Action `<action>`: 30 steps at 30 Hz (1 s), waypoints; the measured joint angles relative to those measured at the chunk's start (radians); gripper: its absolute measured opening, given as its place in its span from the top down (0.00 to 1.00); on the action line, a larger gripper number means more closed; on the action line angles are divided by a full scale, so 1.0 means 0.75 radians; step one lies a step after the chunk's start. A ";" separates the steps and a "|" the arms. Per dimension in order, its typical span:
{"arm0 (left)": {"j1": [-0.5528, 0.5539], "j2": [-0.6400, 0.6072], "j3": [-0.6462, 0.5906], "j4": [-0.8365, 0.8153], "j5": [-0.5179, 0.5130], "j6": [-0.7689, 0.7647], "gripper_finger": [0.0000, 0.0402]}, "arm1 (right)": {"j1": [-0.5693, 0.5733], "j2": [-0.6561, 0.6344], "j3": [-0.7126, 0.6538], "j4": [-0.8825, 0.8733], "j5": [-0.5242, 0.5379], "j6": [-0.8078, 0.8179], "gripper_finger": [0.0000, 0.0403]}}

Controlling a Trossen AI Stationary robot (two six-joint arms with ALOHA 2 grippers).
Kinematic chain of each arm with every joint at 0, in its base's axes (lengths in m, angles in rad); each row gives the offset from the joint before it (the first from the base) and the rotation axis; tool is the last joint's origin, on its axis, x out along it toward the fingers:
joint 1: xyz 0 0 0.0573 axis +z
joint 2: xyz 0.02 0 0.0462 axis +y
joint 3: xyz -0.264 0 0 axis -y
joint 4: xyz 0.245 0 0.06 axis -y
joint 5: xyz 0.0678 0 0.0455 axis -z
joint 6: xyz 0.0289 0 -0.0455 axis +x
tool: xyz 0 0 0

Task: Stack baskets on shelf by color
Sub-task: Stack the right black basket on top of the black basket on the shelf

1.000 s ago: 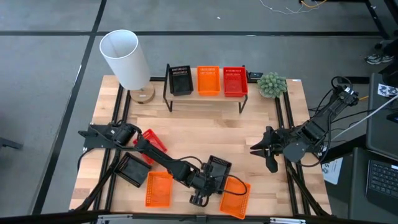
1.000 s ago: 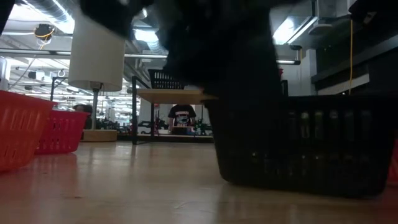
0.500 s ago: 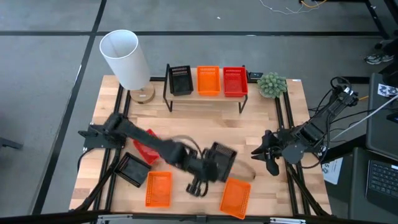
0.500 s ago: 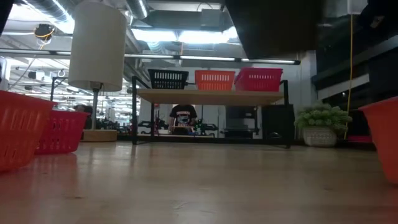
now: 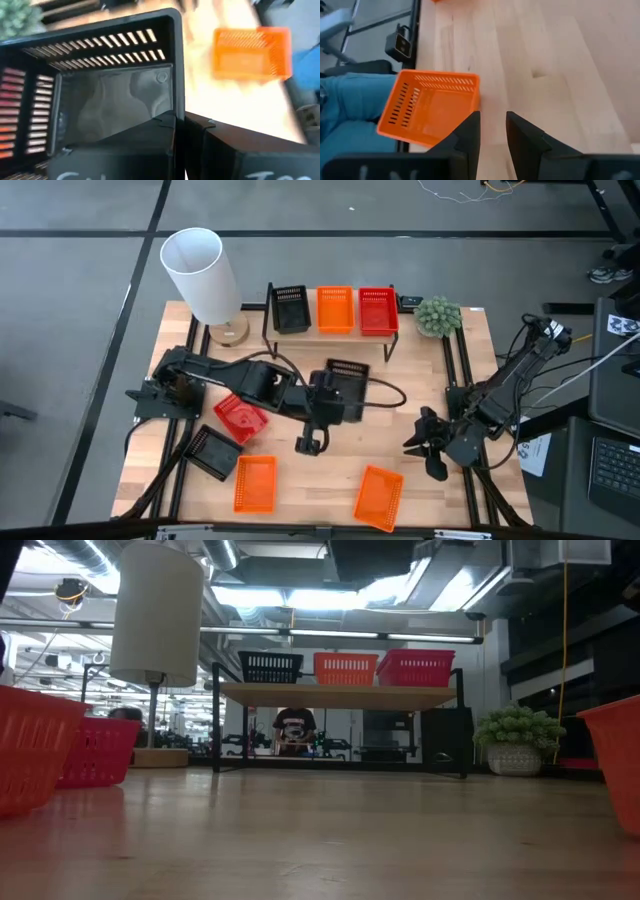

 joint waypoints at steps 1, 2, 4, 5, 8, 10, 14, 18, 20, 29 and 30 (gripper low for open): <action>0.007 0.000 -0.001 -0.020 -0.024 0.016 1.00 | 0.000 0.005 0.005 0.000 0.000 -0.025 0.77; 0.013 0.000 -0.001 -0.029 -0.043 0.036 1.00 | 0.000 0.006 0.010 -0.001 0.003 -0.059 0.77; 0.039 -0.001 -0.001 -0.073 -0.051 0.053 1.00 | -0.002 0.003 0.031 0.004 0.026 -0.126 0.77; 0.058 -0.001 -0.001 -0.085 -0.051 0.054 1.00 | -0.006 -0.004 0.046 0.000 0.033 -0.157 0.77; 0.118 0.000 -0.001 -0.072 -0.050 0.042 1.00 | -0.009 -0.021 0.106 -0.002 0.030 -0.243 0.77; 0.155 0.000 -0.001 -0.073 -0.046 0.045 1.00 | -0.008 -0.029 0.146 -0.002 0.029 -0.358 0.77; 0.228 0.000 -0.001 -0.100 -0.032 0.088 1.00 | -0.008 -0.030 0.204 0.005 0.144 -0.588 0.77; 0.312 0.000 -0.001 -0.152 0.059 0.104 1.00 | -0.009 -0.030 0.205 0.001 0.249 -0.614 0.77; 0.342 0.000 -0.001 -0.161 0.092 0.097 1.00 | -0.009 -0.030 0.205 -0.009 0.249 -0.619 0.77; 0.434 0.000 -0.001 -0.216 0.124 0.119 1.00 | -0.008 -0.031 0.205 -0.013 0.248 -0.785 0.77; 0.453 0.000 -0.001 -0.248 0.123 0.133 1.00 | -0.008 -0.031 0.205 -0.013 0.248 -0.787 0.77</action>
